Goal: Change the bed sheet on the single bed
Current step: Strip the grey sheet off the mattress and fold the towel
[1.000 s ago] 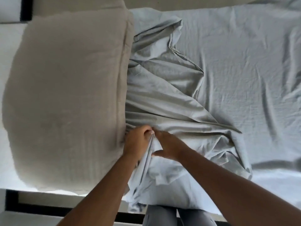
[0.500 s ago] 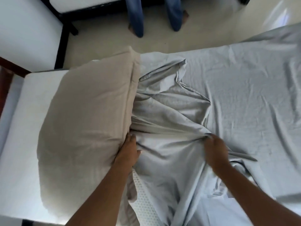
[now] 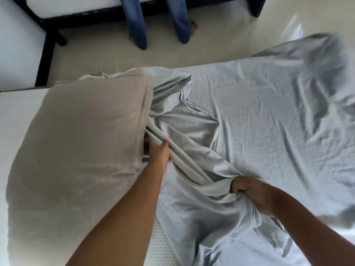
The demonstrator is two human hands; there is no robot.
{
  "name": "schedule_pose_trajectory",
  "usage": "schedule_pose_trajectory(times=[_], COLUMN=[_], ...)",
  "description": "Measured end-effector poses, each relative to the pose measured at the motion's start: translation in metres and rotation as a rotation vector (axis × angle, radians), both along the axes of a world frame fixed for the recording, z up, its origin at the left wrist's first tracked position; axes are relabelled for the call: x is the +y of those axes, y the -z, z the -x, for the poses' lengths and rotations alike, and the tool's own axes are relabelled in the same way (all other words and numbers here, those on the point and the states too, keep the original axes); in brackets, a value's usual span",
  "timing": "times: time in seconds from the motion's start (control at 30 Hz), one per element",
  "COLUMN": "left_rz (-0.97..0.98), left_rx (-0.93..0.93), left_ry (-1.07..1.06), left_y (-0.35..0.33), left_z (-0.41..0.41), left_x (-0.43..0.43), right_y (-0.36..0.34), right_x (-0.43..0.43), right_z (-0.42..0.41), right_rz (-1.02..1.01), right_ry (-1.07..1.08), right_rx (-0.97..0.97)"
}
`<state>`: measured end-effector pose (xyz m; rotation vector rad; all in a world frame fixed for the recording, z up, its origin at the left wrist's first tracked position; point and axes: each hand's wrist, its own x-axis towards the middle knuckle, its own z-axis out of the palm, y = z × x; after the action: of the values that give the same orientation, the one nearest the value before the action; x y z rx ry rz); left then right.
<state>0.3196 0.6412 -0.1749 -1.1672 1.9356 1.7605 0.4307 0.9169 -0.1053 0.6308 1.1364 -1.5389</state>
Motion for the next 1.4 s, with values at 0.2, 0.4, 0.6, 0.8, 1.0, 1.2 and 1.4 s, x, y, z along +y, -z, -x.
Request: schedule_pose_trajectory(times=[0.2, 0.4, 0.6, 0.8, 1.0, 1.2, 1.4], left_rz=[0.167, -0.139, -0.15, 0.009, -0.042, 0.426, 1.006], left_rx=[0.118, 0.259, 0.178, 0.093, 0.22, 0.206, 0.063], left_ry=[0.548, 0.798, 0.998, 1.153, 0.536, 0.475, 0.501], left_y=[-0.037, -0.066, -0.08, -0.116, -0.152, -0.123, -0.065], left_z=[0.019, -0.03, -0.074, -0.093, -0.1, -0.101, -0.129], left_x=[0.067, 0.133, 0.113, 0.123, 0.14, 0.092, 0.069], right_y=[0.003, -0.006, 0.002, -0.02, -0.061, 0.024, 0.09], right_x=[-0.026, -0.033, 0.007, 0.051, 0.074, 0.095, 0.104], right_z=[0.044, 0.122, 0.106, 0.055, -0.002, -0.076, -0.121], right_rz=[-0.089, -0.285, -0.36, -0.137, -0.214, -0.945, -0.97], right_ry=[0.181, 0.491, 0.389, 1.102, 0.677, -0.132, -0.374], right_rx=[0.094, 0.261, 0.402, 0.299, 0.265, 0.508, 0.365])
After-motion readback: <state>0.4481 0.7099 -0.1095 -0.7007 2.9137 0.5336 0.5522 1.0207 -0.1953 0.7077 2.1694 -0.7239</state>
